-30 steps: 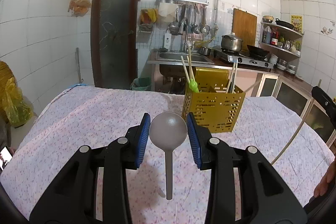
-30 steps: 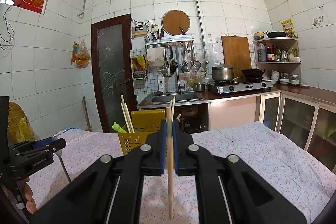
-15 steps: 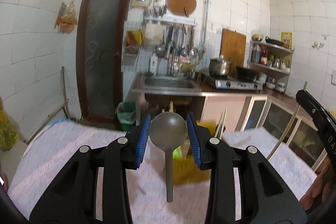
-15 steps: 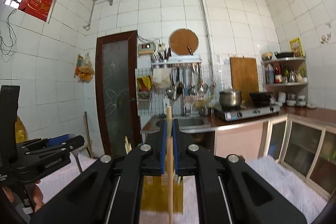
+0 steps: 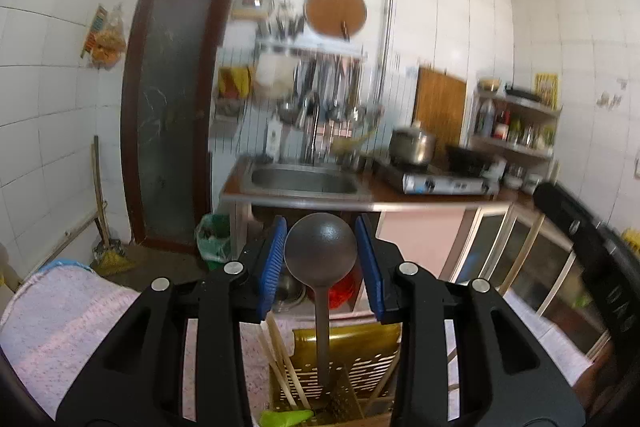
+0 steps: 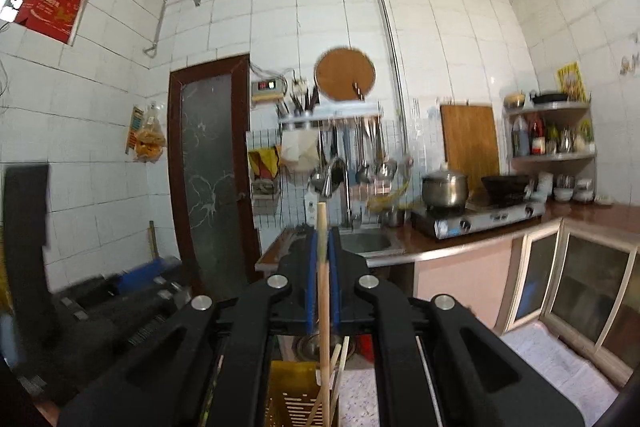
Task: Organize utensils
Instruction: 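Carry the chopstick with the right tool into the holder while the left tool inserts the spoon, then open both tools to release the chopstick and spoon in the holder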
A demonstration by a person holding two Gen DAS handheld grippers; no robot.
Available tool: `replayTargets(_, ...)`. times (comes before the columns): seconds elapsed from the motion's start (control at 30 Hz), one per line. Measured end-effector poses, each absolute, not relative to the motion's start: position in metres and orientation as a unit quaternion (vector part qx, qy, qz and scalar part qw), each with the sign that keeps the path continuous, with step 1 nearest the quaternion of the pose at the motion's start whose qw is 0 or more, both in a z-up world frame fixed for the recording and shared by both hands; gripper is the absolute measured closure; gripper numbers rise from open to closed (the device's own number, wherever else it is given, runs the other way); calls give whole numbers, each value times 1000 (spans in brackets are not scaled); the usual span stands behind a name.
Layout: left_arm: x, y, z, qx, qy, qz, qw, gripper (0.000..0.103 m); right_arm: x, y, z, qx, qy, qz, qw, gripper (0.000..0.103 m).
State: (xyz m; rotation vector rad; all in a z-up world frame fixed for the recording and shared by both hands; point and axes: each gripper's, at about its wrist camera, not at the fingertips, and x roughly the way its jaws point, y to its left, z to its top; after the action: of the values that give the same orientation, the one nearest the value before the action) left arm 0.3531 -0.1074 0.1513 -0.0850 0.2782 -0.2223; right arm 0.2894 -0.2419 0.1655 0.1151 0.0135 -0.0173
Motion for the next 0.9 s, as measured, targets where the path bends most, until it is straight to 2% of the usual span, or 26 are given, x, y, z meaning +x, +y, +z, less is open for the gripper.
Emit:
replayTargets(0.2,373,-110,101,-24,172,-93,980,68,321,-244,123,53,57,-9,997,97)
replayTargets(0.37,369,-95,94,-23,187,-78,979,66,328,-243,100,42,106,-14,993,97)
replayTargets(0.4,364,-89,97,-24,188,-75,979,63,327,-243,98,36,118,-17,992,96)
replayTargets(0.47,349,-78,106,-28,185,-73,980,44,319,-244,99,27,128,-27,991,94)
replayTargets(0.53,329,-65,115,-27,176,-66,982,34,303,-248,105,25,131,-33,990,77)
replayTargets(0.57,316,-59,120,-23,172,-62,983,28,294,-249,108,26,130,-33,991,58)
replayTargets(0.6,303,-52,124,-19,168,-58,984,26,283,-250,111,27,125,-34,991,51)
replayTargets(0.67,278,-41,130,-15,164,-51,985,13,256,-253,118,25,120,-36,992,48)
replayTargets(0.73,252,-29,132,-15,159,-43,986,5,235,-253,122,26,120,-33,992,37)
replayTargets(0.9,182,-17,117,11,164,-46,985,5,164,-244,113,28,113,-27,993,14)
